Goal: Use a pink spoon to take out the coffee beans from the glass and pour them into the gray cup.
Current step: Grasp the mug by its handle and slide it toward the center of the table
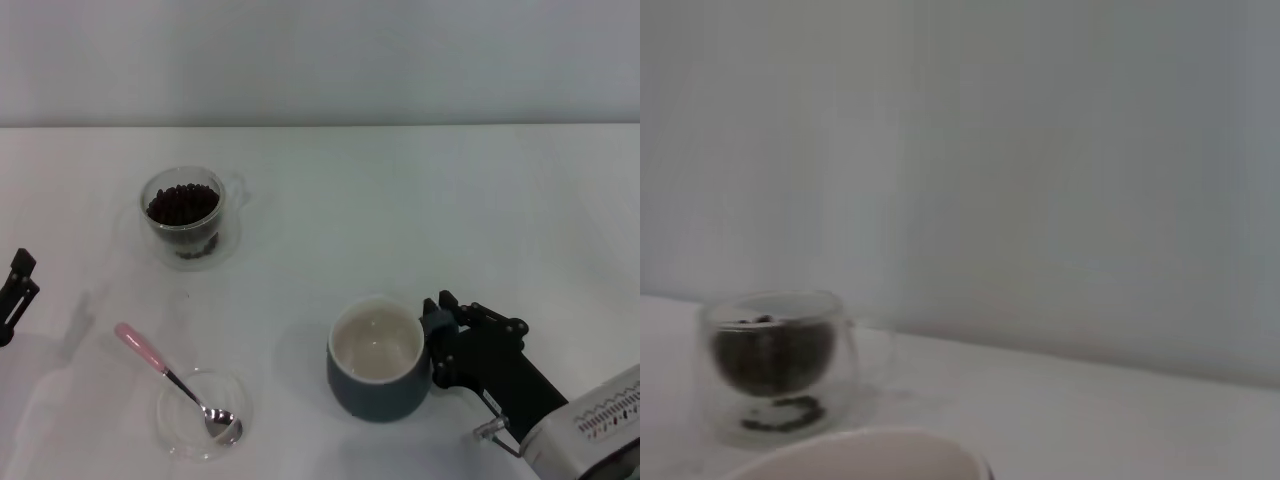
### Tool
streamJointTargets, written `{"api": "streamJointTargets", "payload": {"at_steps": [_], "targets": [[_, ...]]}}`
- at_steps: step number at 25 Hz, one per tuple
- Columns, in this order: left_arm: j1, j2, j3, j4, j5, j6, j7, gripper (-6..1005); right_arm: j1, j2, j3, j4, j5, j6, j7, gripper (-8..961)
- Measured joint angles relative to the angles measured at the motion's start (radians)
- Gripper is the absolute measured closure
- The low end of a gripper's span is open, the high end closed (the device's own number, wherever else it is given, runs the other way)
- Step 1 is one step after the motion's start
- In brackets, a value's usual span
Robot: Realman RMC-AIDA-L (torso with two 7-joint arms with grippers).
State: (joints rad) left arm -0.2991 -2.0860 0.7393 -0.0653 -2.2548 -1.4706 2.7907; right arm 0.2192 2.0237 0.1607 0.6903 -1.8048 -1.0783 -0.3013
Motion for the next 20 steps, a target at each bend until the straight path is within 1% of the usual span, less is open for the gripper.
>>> {"api": "streamJointTargets", "payload": {"at_steps": [3, 8, 14, 19, 20], "targets": [[0.0, 0.0, 0.0, -0.001, 0.0, -0.008, 0.0, 110, 0.0, 0.0, 0.002, -0.018, -0.044, -0.008, 0.001, 710], [0.0, 0.0, 0.0, -0.001, 0.0, -0.016, 0.0, 109, 0.001, -0.003, 0.005, -0.028, -0.049, -0.008, 0.033, 651], [0.003, 0.0, 0.0, -0.002, 0.0, -0.023, -0.001, 109, 0.002, -0.005, 0.005, -0.052, -0.05, -0.008, 0.078, 407], [0.004, 0.0, 0.0, -0.002, 0.0, -0.023, -0.001, 110, 0.009, -0.011, -0.002, -0.078, -0.074, -0.004, 0.09, 202], [0.004, 0.0, 0.0, -0.002, 0.0, -0.023, 0.0, 110, 0.01, -0.011, -0.003, -0.088, -0.085, -0.004, 0.101, 195]]}}
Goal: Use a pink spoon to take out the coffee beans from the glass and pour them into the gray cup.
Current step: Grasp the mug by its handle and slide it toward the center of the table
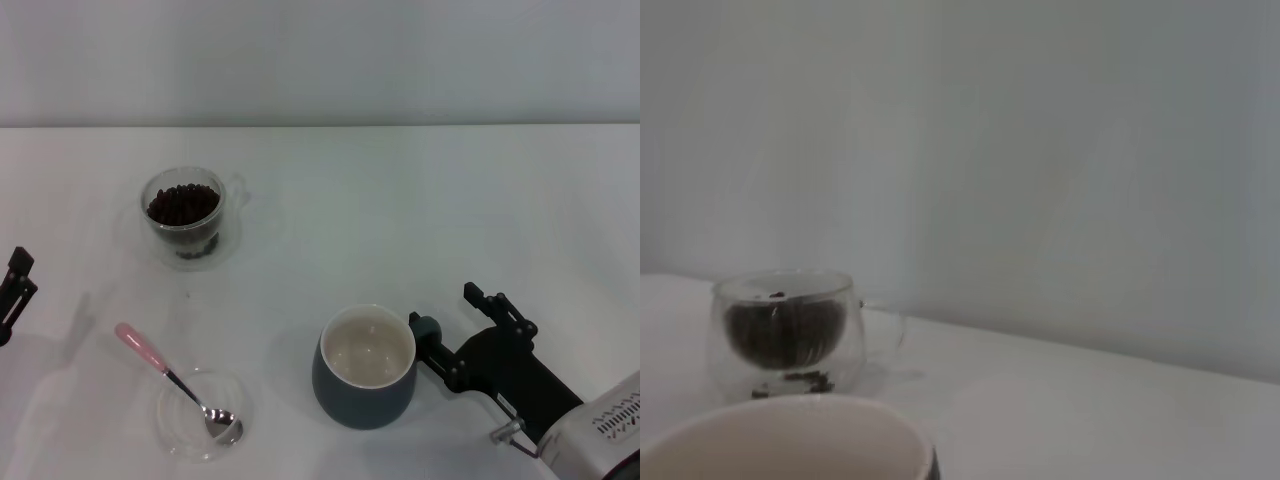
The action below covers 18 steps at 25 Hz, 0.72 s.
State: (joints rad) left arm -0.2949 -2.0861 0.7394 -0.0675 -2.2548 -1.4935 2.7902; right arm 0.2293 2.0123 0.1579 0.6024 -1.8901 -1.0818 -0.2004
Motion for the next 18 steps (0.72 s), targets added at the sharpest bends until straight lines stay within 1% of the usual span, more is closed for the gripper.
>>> {"api": "streamJointTargets", "payload": {"at_steps": [9, 11, 18], "targets": [[0.011, 0.0, 0.0, 0.0, 0.001, -0.028, 0.0, 109, 0.013, -0.003, -0.002, -0.139, -0.159, -0.032, 0.265, 135], [0.015, 0.0, 0.0, 0.0, 0.0, -0.037, 0.0, 110, 0.015, -0.005, -0.002, -0.18, -0.216, -0.05, 0.318, 128], [0.016, 0.0, 0.0, 0.0, 0.0, -0.04, 0.0, 110, 0.008, -0.007, -0.007, -0.221, -0.24, -0.089, 0.335, 130]]}}
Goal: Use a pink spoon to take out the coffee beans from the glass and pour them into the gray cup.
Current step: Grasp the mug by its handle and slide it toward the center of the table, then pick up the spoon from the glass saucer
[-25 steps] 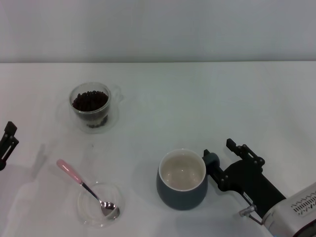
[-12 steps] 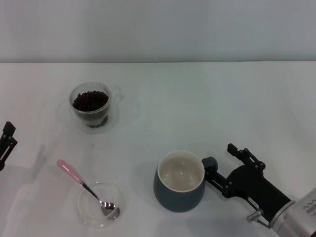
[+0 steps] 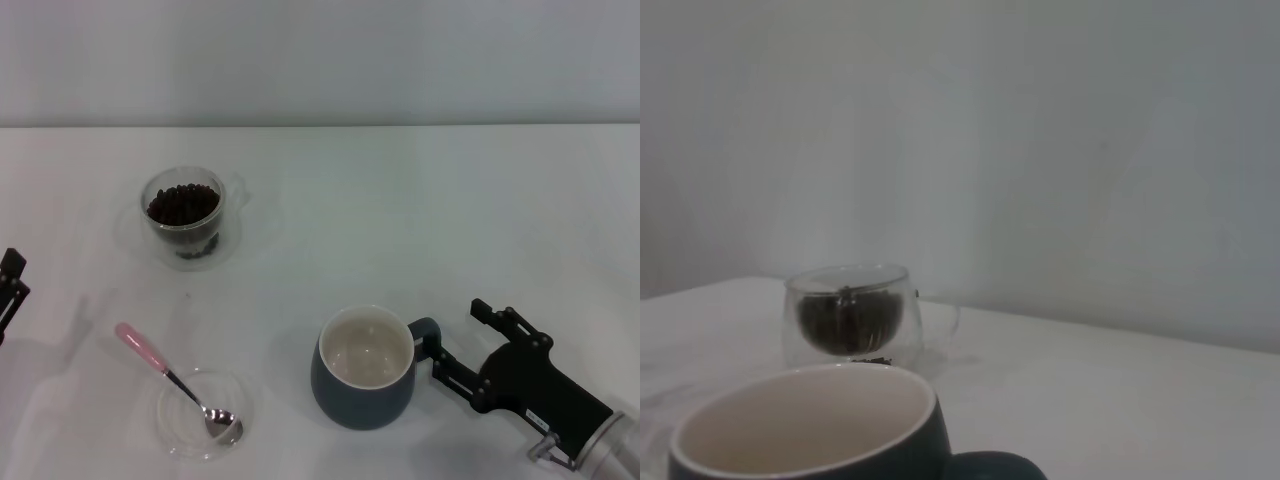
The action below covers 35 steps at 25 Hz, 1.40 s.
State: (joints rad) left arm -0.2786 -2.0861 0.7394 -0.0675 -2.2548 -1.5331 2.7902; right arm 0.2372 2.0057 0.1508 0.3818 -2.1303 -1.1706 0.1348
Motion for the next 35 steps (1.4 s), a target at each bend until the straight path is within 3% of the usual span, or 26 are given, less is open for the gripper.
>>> {"api": "streamJointTargets", "payload": {"at_steps": [14, 27, 32, 35], "targets": [[-0.008, 0.001, 0.001, 0.0, 0.007, 0.004, 0.0, 109, -0.019, -0.001, -0.067, -0.086, 0.0, -0.072, 0.096, 133], [0.02, 0.006, 0.0, -0.003, 0.002, -0.002, -0.084, 110, -0.11, 0.0, -0.096, -0.244, 0.009, -0.214, 0.228, 136], [0.062, 0.011, -0.001, 0.009, -0.013, -0.001, -0.197, 110, -0.141, 0.005, -0.083, -0.326, 0.083, -0.329, 0.294, 137], [0.088, 0.021, -0.002, 0.032, -0.024, 0.03, -0.36, 110, -0.135, 0.008, -0.077, -0.336, 0.201, -0.373, 0.272, 129]]}}
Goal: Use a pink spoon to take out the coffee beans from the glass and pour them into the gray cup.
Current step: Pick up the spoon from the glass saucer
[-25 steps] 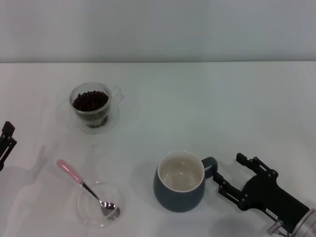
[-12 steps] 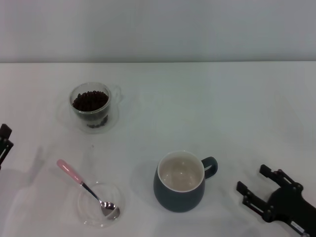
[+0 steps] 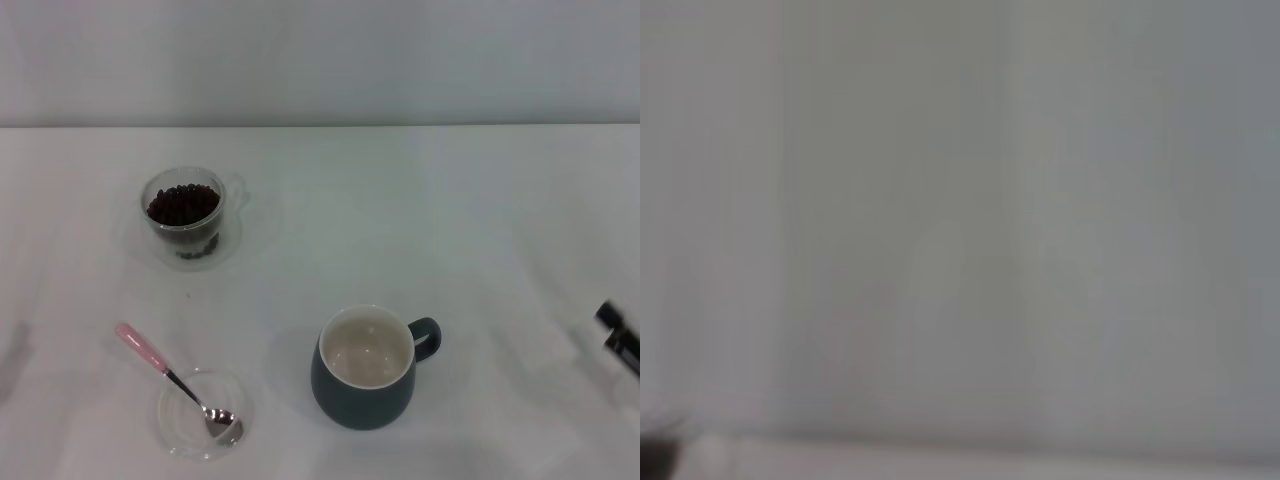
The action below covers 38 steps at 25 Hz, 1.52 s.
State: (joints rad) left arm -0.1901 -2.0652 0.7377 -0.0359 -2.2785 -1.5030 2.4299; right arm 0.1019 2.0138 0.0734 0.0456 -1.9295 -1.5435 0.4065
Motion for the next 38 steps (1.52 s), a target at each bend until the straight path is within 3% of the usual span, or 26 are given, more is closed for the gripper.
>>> {"api": "streamJointTargets", "payload": {"at_steps": [3, 8, 14, 17, 25, 38], "targets": [[0.032, 0.003, 0.003, 0.069, 0.001, 0.063, -0.266, 110, 0.024, 0.002, 0.003, 0.019, 0.09, -0.019, -0.063, 129], [0.048, 0.008, 0.009, 0.108, 0.029, 0.083, -0.429, 110, 0.059, 0.003, 0.005, 0.076, 0.235, -0.022, -0.149, 129], [-0.009, 0.075, 0.01, 0.134, 0.266, 0.191, -0.681, 110, 0.078, 0.003, 0.005, 0.105, 0.282, -0.035, -0.181, 130], [-0.055, 0.09, 0.009, 0.155, 0.392, 0.214, -0.738, 109, 0.086, 0.003, 0.005, 0.108, 0.284, -0.037, -0.187, 130], [-0.141, 0.083, 0.009, 0.203, 0.594, 0.267, -0.832, 109, 0.097, 0.003, 0.005, 0.121, 0.285, -0.064, -0.184, 130], [-0.178, 0.053, 0.009, 0.225, 0.7, 0.282, -0.835, 109, 0.114, 0.003, 0.005, 0.125, 0.285, -0.075, -0.183, 131]]}}
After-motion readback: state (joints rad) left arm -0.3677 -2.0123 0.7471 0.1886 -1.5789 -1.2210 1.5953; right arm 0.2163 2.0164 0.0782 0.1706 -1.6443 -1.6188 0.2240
